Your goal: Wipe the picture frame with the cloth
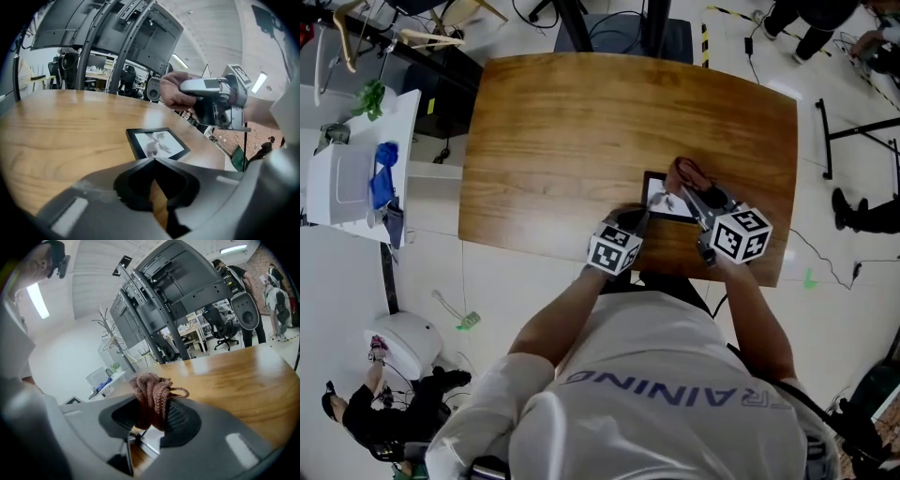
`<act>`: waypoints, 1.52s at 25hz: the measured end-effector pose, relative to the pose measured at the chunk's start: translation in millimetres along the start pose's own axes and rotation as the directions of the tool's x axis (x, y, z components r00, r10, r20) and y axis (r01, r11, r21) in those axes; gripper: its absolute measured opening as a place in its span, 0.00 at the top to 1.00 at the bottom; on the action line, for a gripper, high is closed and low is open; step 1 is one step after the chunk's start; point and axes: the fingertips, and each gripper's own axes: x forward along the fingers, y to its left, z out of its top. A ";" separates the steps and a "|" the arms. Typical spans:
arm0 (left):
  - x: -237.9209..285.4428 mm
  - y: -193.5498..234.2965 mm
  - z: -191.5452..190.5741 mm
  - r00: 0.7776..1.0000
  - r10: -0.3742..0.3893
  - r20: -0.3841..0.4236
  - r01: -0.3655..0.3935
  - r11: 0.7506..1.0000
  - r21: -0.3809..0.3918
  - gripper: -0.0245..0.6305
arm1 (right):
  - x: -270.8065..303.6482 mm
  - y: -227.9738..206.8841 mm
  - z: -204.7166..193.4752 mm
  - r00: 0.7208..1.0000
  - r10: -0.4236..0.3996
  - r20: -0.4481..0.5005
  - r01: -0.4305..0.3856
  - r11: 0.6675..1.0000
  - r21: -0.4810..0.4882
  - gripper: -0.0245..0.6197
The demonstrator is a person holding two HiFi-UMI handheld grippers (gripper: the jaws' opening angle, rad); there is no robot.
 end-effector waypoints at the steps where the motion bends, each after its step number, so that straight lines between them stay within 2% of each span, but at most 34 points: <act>1: 1.5 -1.1 -0.7 1.000 -0.005 -0.004 0.005 1.000 0.004 0.96 | 7.3 -1.5 -5.9 1.000 -0.001 -0.021 0.002 1.000 0.020 0.77; 5: 5.0 -2.1 1.3 1.000 -0.014 -0.006 0.014 1.000 -0.002 0.96 | 37.7 -0.3 -30.1 0.992 0.028 -0.123 -0.013 0.993 0.119 0.77; 9: 6.8 -0.7 2.3 1.000 -0.020 0.000 0.020 0.999 -0.036 0.96 | 61.6 4.3 -59.7 0.967 0.064 -0.245 -0.016 0.981 0.192 0.77; 14: 6.3 -0.1 1.7 1.000 -0.011 0.017 0.012 0.999 -0.052 0.96 | 70.5 -7.5 -88.3 0.939 0.016 -0.344 0.058 0.977 0.204 0.77; 27: 5.3 1.3 2.0 1.000 0.000 0.022 0.001 0.999 -0.042 0.96 | 36.7 -45.2 -91.5 0.936 -0.086 -0.340 0.174 0.956 0.235 0.77; 35: 6.8 1.4 0.2 1.000 0.006 0.024 -0.006 0.999 -0.037 0.96 | -13.0 -87.1 -85.7 0.939 -0.174 -0.296 0.255 0.931 0.262 0.76; 38: 6.5 0.8 0.4 1.000 0.009 0.025 -0.008 0.999 -0.033 0.96 | -23.9 -94.9 -84.1 0.946 -0.176 -0.272 0.251 0.928 0.275 0.76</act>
